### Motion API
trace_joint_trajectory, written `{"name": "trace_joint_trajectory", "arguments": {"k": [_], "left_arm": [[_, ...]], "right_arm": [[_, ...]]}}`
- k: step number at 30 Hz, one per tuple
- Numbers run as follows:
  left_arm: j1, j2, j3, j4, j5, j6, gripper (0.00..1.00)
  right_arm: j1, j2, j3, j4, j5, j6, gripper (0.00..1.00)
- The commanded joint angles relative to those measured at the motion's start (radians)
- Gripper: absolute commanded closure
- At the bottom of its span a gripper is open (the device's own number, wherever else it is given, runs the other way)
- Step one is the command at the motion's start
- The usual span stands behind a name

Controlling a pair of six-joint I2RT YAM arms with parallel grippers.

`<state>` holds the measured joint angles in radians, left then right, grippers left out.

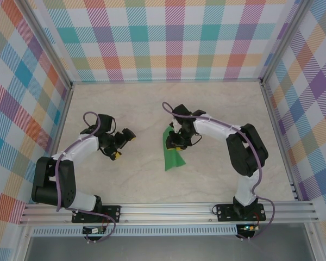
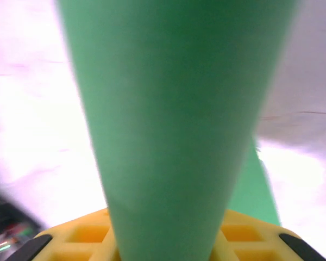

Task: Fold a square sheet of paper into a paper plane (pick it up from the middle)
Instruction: Fold the square sheet of paper in half at the center of the table.

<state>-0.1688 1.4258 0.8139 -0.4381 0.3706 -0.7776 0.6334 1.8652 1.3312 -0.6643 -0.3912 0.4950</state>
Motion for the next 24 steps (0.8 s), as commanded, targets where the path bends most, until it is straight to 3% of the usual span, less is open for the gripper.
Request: {"name": "trace_joint_trajectory", "arguments": {"k": [1, 7, 13, 24], "left_arm": [[-0.024, -0.037, -0.026, 0.073, 0.058, -0.010, 0.00], [-0.050, -0.043, -0.063, 0.195, 0.121, -0.042, 0.00], [-0.087, -0.028, -0.071, 0.226, 0.122, -0.053, 0.01], [-0.148, 0.028, -0.058, 0.254, 0.103, -0.053, 0.01]], "right_arm": [[-0.016, -0.050, -0.050, 0.200, -0.260, 0.121, 0.68], [-0.047, -0.044, -0.116, 0.284, -0.311, 0.174, 0.66], [-0.049, 0.017, -0.065, 0.087, -0.099, 0.077, 0.57], [-0.049, -0.001, -0.063, -0.001, 0.127, 0.040, 0.34]]}}
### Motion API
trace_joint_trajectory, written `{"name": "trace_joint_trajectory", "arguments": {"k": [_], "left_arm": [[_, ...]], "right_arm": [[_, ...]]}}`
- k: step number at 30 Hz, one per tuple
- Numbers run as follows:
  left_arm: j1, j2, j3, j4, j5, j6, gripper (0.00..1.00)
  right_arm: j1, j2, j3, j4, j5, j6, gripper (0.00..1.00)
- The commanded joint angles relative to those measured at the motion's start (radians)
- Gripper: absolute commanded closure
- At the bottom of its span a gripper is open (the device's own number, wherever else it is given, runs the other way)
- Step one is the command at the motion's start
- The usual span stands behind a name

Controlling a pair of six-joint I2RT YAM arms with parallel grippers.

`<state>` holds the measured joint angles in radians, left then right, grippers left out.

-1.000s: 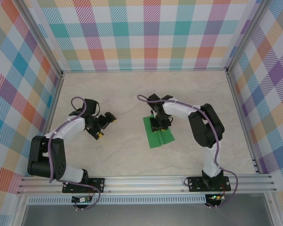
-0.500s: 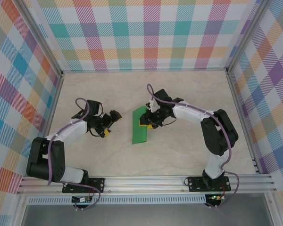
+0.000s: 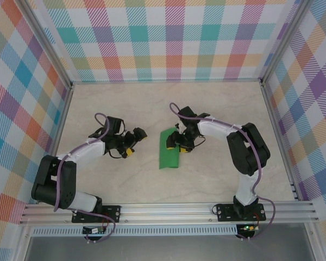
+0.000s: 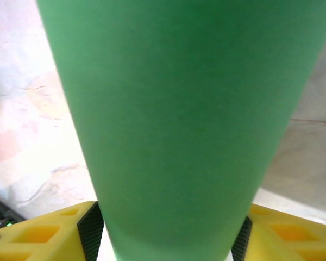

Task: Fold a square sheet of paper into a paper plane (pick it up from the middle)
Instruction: Fold the square sheet of paper in half at the center of the table.

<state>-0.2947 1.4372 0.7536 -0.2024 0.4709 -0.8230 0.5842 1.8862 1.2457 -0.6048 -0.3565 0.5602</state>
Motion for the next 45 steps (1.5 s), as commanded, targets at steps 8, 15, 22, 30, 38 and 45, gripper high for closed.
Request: {"name": "trace_joint_trajectory", "arguments": {"k": [8, 15, 22, 30, 38, 45], "left_arm": [[-0.057, 0.049, 0.013, 0.043, 0.002, -0.028, 0.02], [-0.088, 0.066, 0.035, 0.050, -0.003, -0.033, 0.05], [-0.138, 0.088, 0.054, 0.084, -0.025, -0.045, 0.10], [-0.189, 0.114, 0.091, 0.108, -0.064, -0.048, 0.17], [-0.232, 0.198, 0.133, 0.156, -0.043, -0.056, 0.21], [-0.269, 0.256, 0.173, 0.181, -0.028, -0.056, 0.30]], "right_arm": [[0.000, -0.055, 0.005, -0.075, 0.169, -0.013, 0.27], [-0.003, -0.085, -0.012, -0.073, 0.229, 0.033, 0.30], [-0.023, -0.085, -0.041, -0.072, 0.254, 0.066, 0.38], [-0.042, -0.067, -0.064, -0.057, 0.248, 0.072, 0.43], [-0.063, -0.083, -0.110, -0.015, 0.245, 0.097, 0.46], [-0.071, -0.091, -0.137, -0.014, 0.259, 0.109, 0.49]]}}
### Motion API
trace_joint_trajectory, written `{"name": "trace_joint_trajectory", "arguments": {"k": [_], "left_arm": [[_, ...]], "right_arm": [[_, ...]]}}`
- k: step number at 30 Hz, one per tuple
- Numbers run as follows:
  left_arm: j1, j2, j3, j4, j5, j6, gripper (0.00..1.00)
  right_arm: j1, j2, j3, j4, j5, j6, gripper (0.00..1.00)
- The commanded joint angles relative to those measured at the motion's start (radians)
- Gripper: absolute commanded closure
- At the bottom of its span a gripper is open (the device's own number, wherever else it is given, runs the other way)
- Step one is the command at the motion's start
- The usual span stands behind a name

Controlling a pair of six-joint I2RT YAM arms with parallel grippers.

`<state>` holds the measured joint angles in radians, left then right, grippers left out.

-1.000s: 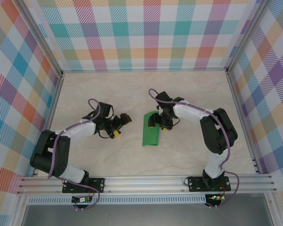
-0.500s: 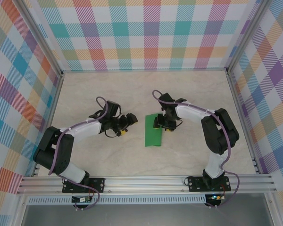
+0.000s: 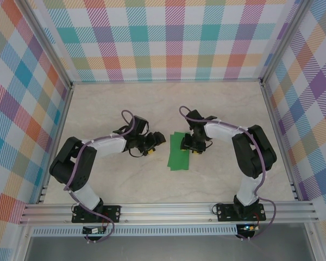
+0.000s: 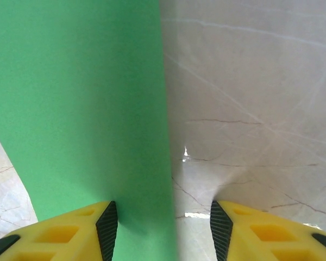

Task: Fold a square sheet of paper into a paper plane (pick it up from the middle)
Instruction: Fold the square sheet of paper in half at the center of the table.

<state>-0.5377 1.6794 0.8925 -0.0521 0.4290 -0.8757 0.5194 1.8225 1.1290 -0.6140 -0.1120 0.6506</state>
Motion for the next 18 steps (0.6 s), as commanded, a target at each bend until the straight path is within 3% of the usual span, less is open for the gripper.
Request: {"name": "trace_joint_trajectory", "arguments": {"k": [1, 18], "left_arm": [[-0.029, 0.018, 0.038, 0.034, 0.013, -0.003, 0.31], [-0.071, 0.081, 0.082, 0.047, 0.019, 0.001, 0.49]], "right_arm": [[-0.007, -0.028, -0.023, -0.004, 0.020, 0.024, 0.49], [-0.013, 0.003, -0.045, -0.009, 0.096, 0.151, 0.49]]}}
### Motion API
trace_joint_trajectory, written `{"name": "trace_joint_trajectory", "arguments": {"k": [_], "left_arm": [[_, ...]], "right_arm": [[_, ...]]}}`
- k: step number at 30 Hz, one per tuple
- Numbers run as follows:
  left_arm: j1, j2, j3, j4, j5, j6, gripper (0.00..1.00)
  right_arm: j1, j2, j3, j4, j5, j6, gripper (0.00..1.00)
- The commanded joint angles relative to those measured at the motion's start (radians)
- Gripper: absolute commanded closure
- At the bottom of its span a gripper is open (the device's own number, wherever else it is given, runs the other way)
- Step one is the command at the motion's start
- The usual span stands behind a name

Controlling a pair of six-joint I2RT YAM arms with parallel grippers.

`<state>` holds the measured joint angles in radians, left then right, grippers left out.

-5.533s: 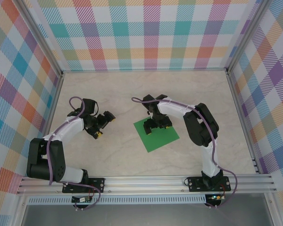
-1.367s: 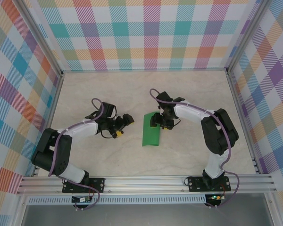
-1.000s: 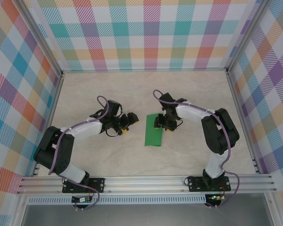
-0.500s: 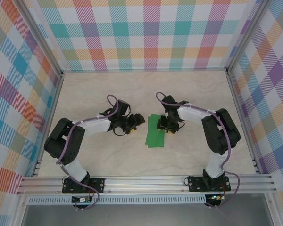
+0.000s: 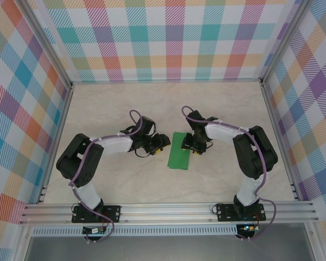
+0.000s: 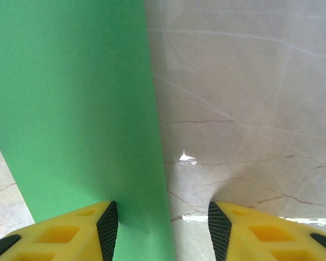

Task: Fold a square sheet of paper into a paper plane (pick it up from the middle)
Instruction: Fold the square sheet of paper in half at the center of the table.

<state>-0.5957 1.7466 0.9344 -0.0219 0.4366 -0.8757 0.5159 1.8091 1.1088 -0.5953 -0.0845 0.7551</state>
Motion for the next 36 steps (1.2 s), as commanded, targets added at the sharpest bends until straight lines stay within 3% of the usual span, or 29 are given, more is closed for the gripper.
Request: {"name": "trace_joint_trajectory", "arguments": {"k": [1, 9, 36], "left_arm": [[-0.014, 0.017, 0.043, 0.016, 0.010, 0.002, 0.50], [-0.016, 0.031, 0.051, 0.014, -0.034, 0.007, 0.56], [-0.016, 0.004, 0.055, -0.043, -0.171, 0.064, 0.56]], "right_arm": [[-0.010, 0.022, -0.027, -0.028, 0.071, 0.050, 0.49], [-0.010, 0.053, -0.038, -0.042, 0.086, 0.043, 0.49], [-0.010, 0.171, -0.044, -0.013, 0.044, 0.013, 0.47]]}}
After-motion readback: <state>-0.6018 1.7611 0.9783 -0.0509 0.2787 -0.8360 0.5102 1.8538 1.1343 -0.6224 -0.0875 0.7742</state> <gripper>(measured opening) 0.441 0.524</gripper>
